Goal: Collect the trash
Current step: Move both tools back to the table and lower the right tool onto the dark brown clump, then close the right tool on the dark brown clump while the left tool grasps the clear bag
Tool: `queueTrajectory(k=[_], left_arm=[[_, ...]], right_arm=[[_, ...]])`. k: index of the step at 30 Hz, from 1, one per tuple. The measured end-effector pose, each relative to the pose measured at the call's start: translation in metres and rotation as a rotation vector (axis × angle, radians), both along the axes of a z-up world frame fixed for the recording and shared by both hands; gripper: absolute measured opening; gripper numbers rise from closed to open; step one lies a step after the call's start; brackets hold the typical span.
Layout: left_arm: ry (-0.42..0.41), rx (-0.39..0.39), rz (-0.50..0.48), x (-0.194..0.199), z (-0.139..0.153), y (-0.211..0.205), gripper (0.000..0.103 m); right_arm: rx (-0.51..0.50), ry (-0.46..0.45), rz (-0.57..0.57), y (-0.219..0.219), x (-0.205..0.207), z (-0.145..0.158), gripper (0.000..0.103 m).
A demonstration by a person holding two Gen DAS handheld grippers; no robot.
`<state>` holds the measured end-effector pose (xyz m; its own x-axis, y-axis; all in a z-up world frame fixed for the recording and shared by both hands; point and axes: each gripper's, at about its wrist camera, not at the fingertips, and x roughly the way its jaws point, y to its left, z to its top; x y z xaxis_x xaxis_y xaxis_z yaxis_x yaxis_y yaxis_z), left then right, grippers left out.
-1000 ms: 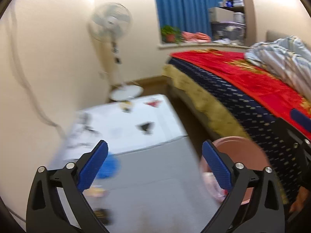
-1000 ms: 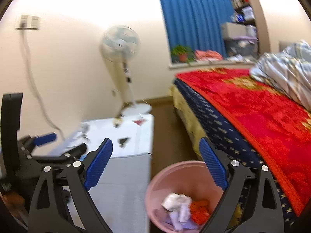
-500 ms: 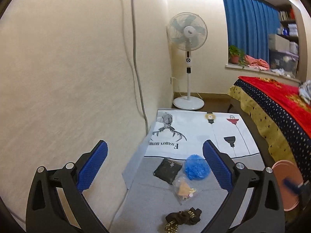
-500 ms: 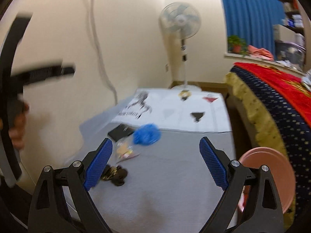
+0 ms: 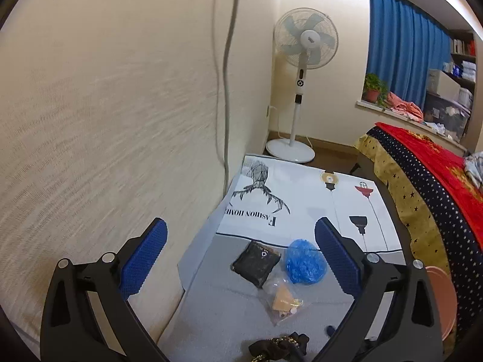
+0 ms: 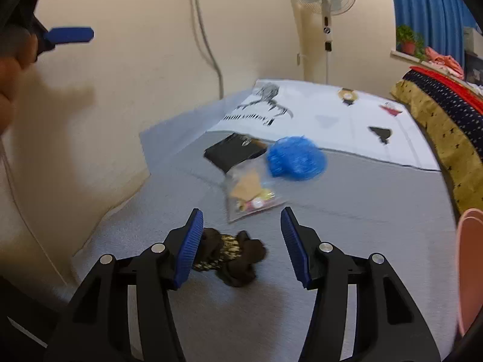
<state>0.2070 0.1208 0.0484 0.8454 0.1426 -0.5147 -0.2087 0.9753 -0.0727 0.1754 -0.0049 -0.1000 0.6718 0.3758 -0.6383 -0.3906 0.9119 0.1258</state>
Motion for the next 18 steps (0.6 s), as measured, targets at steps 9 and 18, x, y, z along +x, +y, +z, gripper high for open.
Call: queueTrajectory(k=[9,18], left_arm=[[0.008,0.000,0.003,0.003,-0.005,0.009,0.095],[0.005,-0.002,0.028,0.006,-0.004,0.007,0.095]], right_arm=[[-0.043,0.051,0.067,0.030,0.006,-0.026,0.007],[-0.036,-0.039,0.074,0.017,-0.007,0.005,0.006]])
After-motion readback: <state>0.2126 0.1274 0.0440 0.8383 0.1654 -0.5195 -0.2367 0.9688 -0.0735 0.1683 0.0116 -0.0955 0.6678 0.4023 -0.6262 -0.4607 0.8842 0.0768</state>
